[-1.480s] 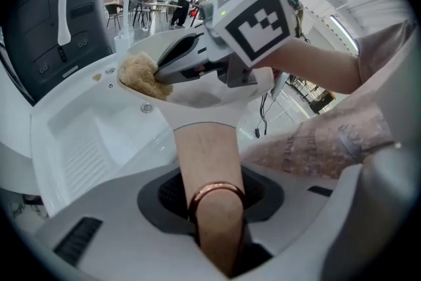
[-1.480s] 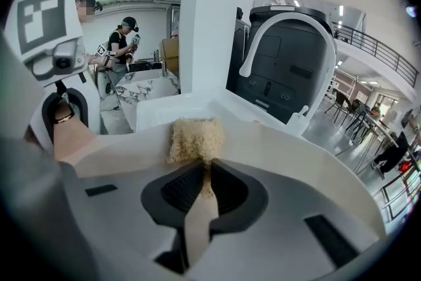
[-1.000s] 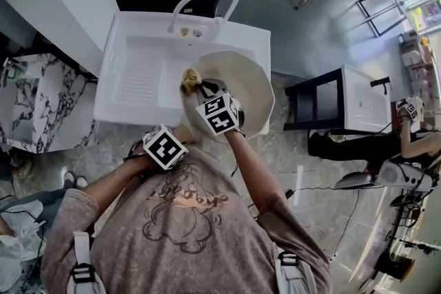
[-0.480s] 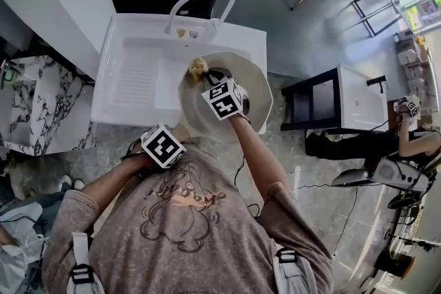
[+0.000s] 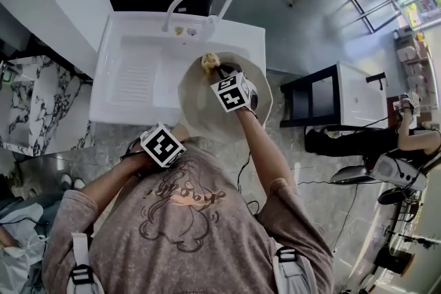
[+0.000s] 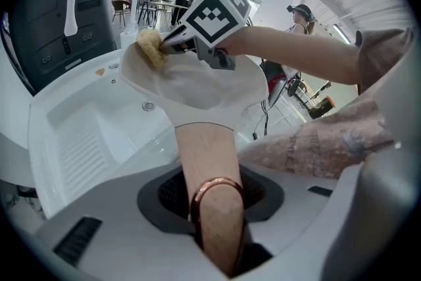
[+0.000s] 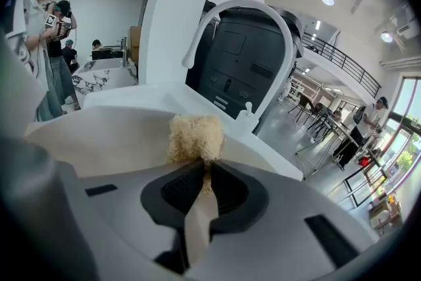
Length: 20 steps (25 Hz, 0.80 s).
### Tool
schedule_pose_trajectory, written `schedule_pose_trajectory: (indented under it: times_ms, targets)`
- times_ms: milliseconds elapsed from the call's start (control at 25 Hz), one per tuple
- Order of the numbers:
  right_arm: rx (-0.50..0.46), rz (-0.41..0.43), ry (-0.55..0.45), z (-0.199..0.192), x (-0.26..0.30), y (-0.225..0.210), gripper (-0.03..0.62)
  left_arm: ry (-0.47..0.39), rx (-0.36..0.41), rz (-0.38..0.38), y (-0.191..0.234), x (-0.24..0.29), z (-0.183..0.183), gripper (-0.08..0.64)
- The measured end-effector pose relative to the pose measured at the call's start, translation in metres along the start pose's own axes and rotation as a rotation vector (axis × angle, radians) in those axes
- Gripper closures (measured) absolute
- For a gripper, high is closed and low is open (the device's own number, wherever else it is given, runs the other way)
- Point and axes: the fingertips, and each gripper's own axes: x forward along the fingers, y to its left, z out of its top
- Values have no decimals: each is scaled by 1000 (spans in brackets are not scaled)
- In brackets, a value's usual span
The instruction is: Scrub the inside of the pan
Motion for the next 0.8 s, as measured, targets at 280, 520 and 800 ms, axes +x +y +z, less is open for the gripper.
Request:
schedule_pose_trajectory:
  times_ms: [280, 520, 800]
  targets:
    - [11, -50, 53, -20, -3, -29, 545, 7, 4, -1, 4, 0, -1, 410]
    - [11, -77, 96, -33, -10, -48, 545, 5, -5, -18, 4, 5, -3, 410]
    - [-63, -63, 149, -44, -15, -53, 545, 0, -4, -26, 4, 2, 2, 408]
